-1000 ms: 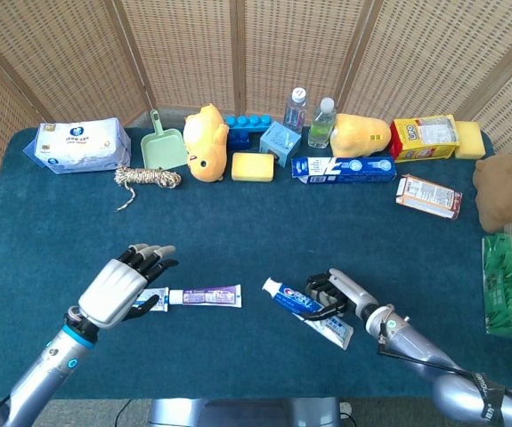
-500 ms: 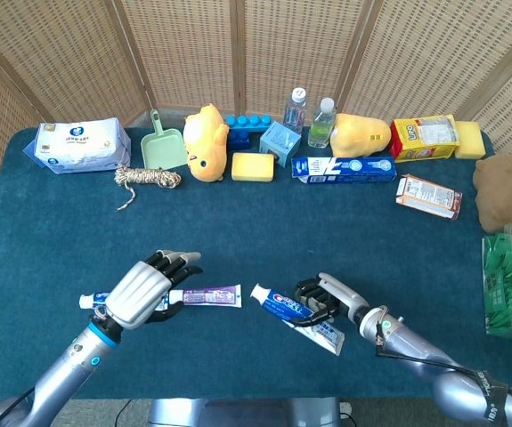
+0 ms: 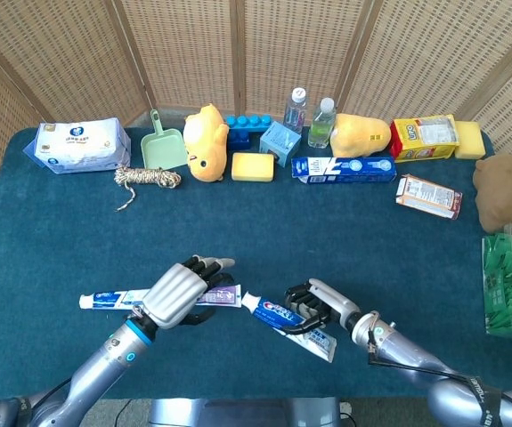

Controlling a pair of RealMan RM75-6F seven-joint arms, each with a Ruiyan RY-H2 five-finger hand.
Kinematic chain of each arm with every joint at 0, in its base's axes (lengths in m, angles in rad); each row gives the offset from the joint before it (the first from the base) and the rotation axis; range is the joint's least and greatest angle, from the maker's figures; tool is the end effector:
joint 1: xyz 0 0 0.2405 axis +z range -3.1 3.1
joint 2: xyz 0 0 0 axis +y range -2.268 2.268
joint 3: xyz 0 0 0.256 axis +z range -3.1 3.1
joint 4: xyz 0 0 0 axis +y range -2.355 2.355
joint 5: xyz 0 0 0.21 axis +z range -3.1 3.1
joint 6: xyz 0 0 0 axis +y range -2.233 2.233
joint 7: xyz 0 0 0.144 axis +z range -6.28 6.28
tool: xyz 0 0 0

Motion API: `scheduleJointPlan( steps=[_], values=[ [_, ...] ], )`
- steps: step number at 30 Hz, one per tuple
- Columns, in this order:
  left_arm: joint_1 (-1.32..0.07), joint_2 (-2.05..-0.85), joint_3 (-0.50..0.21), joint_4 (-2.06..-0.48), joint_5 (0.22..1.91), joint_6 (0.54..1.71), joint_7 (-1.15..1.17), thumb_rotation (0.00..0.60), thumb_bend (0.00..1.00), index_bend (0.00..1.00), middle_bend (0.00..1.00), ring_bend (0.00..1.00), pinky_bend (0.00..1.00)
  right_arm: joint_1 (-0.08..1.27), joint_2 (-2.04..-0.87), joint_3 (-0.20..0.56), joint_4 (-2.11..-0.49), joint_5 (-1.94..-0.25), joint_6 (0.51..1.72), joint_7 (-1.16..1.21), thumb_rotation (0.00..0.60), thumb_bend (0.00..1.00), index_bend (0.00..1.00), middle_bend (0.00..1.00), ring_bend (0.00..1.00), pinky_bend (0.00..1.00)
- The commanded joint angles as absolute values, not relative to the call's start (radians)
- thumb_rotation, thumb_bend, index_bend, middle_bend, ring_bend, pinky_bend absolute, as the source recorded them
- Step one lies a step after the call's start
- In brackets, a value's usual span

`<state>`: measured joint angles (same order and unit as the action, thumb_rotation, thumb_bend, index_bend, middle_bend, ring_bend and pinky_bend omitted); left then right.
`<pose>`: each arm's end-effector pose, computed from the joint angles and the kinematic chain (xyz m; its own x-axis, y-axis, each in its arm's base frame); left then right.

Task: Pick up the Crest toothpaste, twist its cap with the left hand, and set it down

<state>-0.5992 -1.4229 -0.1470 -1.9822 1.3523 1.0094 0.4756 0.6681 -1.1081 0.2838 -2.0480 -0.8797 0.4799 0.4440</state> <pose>-0.0771 0.2437 0.0147 0.3664 0.2753 0.8888 0.7903 -0.5963 -0.1411 -0.1139 -0.2665 0.0407 -0.4243 -0.7606 0.4913 -0.8835 0.2287 -0.4089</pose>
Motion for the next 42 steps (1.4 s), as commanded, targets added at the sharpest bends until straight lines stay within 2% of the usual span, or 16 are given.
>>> scheduleJointPlan(
  steps=[1,17,28,42],
  values=[
    [-0.621,-1.449,-0.155,-1.983,1.314,0.995,0.486,0.600,0.30,0.32,0.20,0.23,0.27,0.676,-1.113,0.280,-2.051,-0.878,0.481,0.443,0.600,0.38,0.90,0.84,0.78,0.86],
    [-0.679,-1.518,-0.172,-1.972,1.203,0.979,0.456,0.600,0.35,0.37,0.22,0.26,0.27,0.708,-1.127,0.266,-2.067,-0.876,0.472,0.455,0.600,0.38,0.90,0.84,0.78,0.86],
    [-0.704,-1.513,-0.169,-1.976,1.174,0.974,0.406,0.600,0.36,0.37,0.23,0.27,0.28,0.719,-1.126,0.257,-2.070,-0.877,0.472,0.465,0.600,0.38,0.89,0.84,0.78,0.86],
    [-0.717,-1.479,-0.149,-1.996,1.156,0.984,0.393,0.600,0.39,0.47,0.24,0.27,0.29,0.736,-1.136,0.229,-2.053,-0.862,0.492,0.451,0.600,0.38,0.90,0.84,0.78,0.86]
  ],
)
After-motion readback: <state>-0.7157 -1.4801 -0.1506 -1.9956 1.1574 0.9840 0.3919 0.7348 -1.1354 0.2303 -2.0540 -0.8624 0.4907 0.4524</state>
